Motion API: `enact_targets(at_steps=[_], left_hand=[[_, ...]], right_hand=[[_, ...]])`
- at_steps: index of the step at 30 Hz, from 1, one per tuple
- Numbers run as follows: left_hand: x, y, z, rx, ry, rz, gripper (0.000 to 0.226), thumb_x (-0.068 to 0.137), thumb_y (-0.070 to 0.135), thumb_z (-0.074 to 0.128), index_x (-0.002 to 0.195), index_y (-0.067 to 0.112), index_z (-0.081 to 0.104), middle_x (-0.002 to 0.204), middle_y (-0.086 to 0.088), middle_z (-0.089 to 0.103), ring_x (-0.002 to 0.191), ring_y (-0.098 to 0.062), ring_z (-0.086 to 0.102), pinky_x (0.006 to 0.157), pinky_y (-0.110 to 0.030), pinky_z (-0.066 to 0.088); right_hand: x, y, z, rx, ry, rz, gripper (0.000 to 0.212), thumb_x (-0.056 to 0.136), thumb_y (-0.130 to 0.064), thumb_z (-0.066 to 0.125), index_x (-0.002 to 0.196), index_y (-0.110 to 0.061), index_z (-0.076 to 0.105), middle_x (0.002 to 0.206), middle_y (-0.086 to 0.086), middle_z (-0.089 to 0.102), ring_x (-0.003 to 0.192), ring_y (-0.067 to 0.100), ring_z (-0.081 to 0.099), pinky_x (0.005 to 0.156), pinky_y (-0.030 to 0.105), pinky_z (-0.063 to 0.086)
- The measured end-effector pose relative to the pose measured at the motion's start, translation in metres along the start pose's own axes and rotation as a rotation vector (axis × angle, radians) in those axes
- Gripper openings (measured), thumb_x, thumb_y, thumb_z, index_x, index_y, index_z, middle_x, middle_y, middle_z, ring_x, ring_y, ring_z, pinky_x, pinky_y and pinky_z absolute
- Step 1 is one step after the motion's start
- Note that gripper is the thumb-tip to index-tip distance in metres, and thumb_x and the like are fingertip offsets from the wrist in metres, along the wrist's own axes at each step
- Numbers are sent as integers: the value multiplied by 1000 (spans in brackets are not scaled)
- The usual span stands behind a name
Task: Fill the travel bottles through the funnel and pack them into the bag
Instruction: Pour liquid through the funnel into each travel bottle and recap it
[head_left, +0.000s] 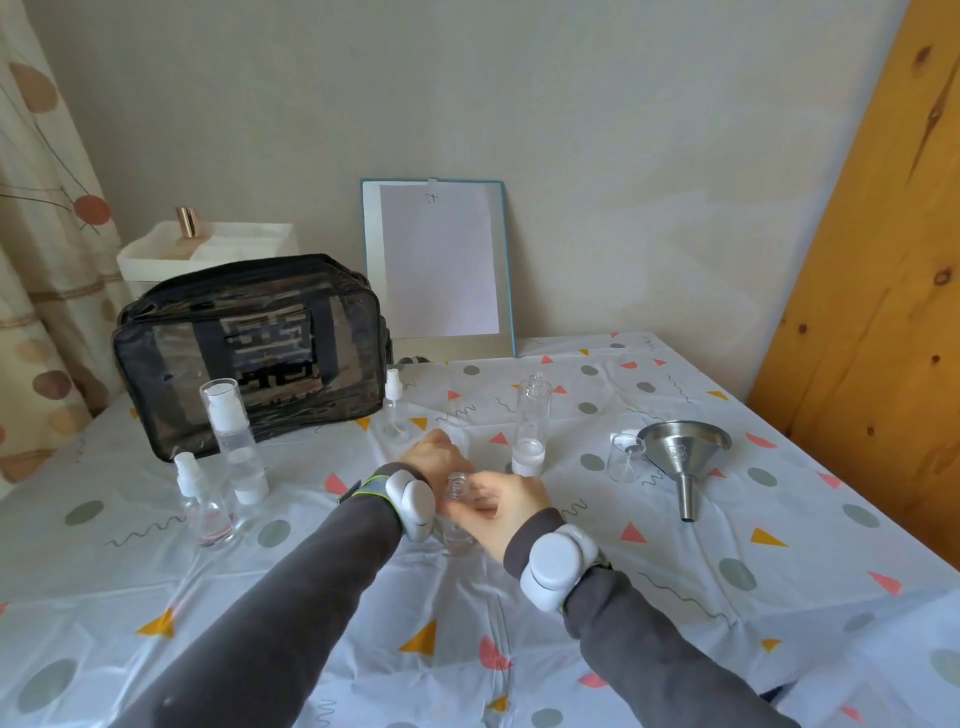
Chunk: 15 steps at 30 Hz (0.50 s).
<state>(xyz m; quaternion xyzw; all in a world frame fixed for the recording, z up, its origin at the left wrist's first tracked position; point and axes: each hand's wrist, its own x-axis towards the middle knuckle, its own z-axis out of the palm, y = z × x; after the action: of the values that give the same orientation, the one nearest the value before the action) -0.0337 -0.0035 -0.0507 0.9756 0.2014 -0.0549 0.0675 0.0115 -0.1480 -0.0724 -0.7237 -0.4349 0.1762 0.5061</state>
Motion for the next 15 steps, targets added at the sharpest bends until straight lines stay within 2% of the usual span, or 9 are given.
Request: enact_targets(at_steps=[2, 3, 6, 7, 9, 11, 15], left_hand=[[-7, 0, -4, -120, 164, -68, 28, 92, 26, 52, 114, 14, 63, 116, -10, 59, 116, -27, 49, 93, -27, 37], [-12, 0, -9, -235, 303, -137, 29, 90, 29, 55, 115, 16, 63, 117, -8, 60, 114, -25, 52, 91, -26, 39], [-36, 0, -32, -711, 785, -320, 28, 82, 39, 65, 103, 21, 70, 85, 7, 67, 79, -6, 62, 70, -16, 40], [-42, 2, -41, -876, 874, -334, 27, 80, 39, 68, 101, 22, 71, 80, 12, 66, 70, 2, 61, 67, -13, 41], [-60, 3, -56, -1234, 964, -253, 18, 80, 29, 70, 95, 20, 70, 79, 9, 70, 65, 5, 64, 63, -9, 48], [-72, 9, -63, -1528, 976, -161, 11, 79, 19, 72, 89, 17, 69, 74, 4, 73, 70, -6, 70, 64, -14, 53], [-87, 20, -60, -1730, 951, -91, 33, 75, 15, 73, 104, 3, 65, 81, -4, 74, 77, -15, 71, 66, -18, 55]], right_hand=[[-2, 0, -1, -20, -5, -13, 35, 69, -36, 78, 97, -17, 69, 85, -7, 70, 78, 1, 65, 78, 15, 52], [-2, -1, -2, -34, -7, -16, 38, 68, -38, 77, 98, -17, 68, 86, -7, 70, 78, 1, 65, 78, 14, 51], [-2, -1, -3, -66, -2, -7, 43, 69, -41, 77, 102, -16, 67, 93, -4, 71, 84, 5, 66, 81, 18, 52], [-1, 0, -5, -74, 0, -1, 44, 69, -42, 77, 103, -16, 67, 93, -5, 70, 83, 4, 66, 80, 15, 52], [-3, -3, -4, -91, -5, 1, 43, 69, -43, 76, 101, -16, 67, 86, -12, 65, 77, -4, 62, 71, 4, 46], [-4, -4, -5, -111, 8, 0, 40, 69, -45, 76, 96, -16, 67, 78, -18, 60, 70, -11, 57, 64, -1, 42], [-5, -6, -6, -109, 18, 9, 39, 70, -44, 76, 95, -15, 67, 79, -14, 60, 69, -10, 57, 66, 0, 43]])
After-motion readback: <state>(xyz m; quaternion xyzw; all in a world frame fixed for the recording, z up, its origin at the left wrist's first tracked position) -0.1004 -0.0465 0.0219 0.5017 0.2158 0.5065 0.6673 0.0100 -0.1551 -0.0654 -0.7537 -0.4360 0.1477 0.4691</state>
